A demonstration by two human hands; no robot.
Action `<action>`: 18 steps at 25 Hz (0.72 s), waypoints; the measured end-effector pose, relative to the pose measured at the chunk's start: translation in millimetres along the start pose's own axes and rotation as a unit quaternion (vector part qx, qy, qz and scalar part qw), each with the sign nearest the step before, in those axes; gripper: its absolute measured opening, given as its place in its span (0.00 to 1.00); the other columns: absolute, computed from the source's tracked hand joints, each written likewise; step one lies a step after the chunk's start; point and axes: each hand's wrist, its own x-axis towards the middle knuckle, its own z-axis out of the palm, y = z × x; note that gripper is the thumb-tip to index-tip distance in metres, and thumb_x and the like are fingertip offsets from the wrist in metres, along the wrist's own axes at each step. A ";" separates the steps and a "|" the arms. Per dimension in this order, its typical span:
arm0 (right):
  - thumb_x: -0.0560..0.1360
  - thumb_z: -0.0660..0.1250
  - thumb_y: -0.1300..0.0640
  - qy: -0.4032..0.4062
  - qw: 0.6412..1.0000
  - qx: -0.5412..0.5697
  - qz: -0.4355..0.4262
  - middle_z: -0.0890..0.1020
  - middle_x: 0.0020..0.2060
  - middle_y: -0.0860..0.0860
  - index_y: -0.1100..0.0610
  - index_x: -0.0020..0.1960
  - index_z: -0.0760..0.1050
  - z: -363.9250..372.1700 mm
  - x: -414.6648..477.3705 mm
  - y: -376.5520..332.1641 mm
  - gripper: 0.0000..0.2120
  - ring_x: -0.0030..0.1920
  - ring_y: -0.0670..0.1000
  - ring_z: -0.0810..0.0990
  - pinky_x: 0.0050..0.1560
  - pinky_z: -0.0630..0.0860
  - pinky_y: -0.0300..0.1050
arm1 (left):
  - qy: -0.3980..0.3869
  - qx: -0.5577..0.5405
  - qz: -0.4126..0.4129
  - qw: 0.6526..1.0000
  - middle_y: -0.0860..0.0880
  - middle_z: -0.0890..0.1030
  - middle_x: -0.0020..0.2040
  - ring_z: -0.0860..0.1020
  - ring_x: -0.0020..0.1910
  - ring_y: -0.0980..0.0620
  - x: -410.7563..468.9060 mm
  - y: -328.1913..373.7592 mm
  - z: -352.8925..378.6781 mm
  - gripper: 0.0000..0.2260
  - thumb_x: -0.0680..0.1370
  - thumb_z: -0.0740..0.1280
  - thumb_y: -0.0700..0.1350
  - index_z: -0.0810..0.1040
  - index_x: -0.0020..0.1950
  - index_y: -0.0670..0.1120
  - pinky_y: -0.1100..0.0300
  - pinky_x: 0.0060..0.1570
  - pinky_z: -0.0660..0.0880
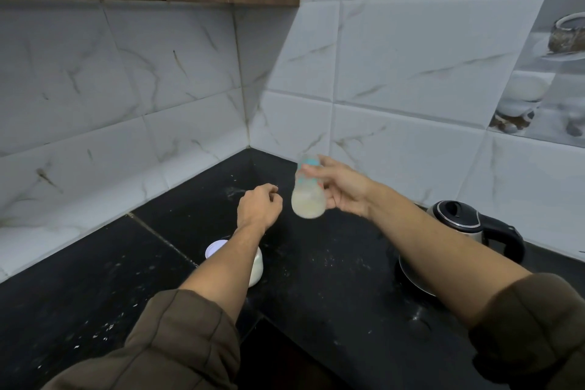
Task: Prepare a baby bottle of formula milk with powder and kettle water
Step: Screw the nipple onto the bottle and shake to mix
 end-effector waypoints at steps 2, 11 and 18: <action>0.78 0.75 0.52 -0.004 1.000 -0.022 -0.018 0.86 0.56 0.57 0.53 0.67 0.75 -3.6 3.7 3.8 0.20 0.44 0.55 0.89 0.37 0.85 0.48 | 0.004 -0.001 0.001 1.000 0.49 0.87 0.58 0.83 0.59 0.44 1.9 1.2 -1.7 0.17 0.81 0.63 0.48 0.82 0.68 0.52 0.53 0.59 0.78; 0.78 0.75 0.54 0.003 1.000 -0.012 -0.022 0.86 0.56 0.57 0.51 0.70 0.72 4.4 1.1 -2.8 0.23 0.50 0.58 0.89 0.42 0.86 0.52 | -0.014 -0.007 -0.002 1.000 0.51 0.87 0.55 0.84 0.54 0.47 -1.6 3.7 -1.0 0.16 0.81 0.64 0.50 0.82 0.67 0.53 0.51 0.58 0.81; 0.77 0.77 0.56 0.211 0.926 0.223 -0.218 0.82 0.62 0.52 0.41 0.81 0.57 11.1 14.4 -24.8 0.41 0.57 0.55 0.86 0.48 0.86 0.55 | 0.007 0.014 0.009 1.000 0.50 0.87 0.58 0.83 0.58 0.47 1.4 1.6 -7.4 0.16 0.82 0.63 0.48 0.81 0.69 0.51 0.53 0.60 0.78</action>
